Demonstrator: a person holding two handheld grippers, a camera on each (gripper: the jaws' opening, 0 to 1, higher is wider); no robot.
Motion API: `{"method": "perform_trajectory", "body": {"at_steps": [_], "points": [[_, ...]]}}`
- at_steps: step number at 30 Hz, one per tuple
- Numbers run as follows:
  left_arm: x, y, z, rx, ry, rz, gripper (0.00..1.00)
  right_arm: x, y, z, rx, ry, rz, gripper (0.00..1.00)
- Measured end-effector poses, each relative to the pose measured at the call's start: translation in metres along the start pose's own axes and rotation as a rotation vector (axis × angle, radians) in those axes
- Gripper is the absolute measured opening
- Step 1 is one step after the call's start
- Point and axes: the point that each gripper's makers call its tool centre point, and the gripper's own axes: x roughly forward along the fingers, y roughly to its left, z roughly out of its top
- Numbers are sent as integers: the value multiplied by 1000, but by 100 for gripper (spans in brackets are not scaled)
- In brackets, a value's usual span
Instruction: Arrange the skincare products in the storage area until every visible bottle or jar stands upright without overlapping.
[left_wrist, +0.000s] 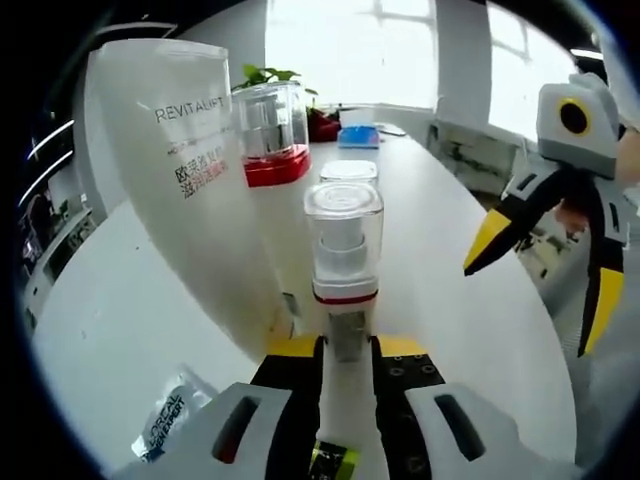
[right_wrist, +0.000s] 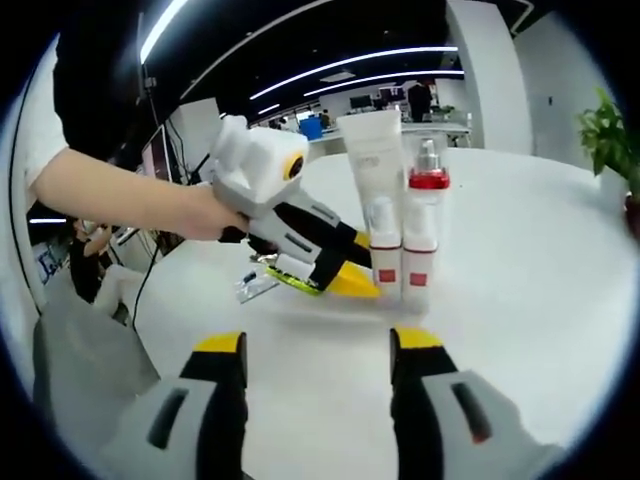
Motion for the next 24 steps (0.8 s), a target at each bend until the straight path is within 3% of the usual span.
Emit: {"method": "perform_trajectory", "body": {"at_steps": [8, 17, 24], "points": [[-6, -6, -1, -10, 13, 1, 24, -1, 1, 3, 1, -2, 0, 61], [-29, -5, 0, -46, 18, 62, 38, -6, 6, 11, -28, -4, -1, 67], [-54, -13, -14, -122, 44, 112, 49, -11, 14, 14, -50, -4, 6, 71]]}}
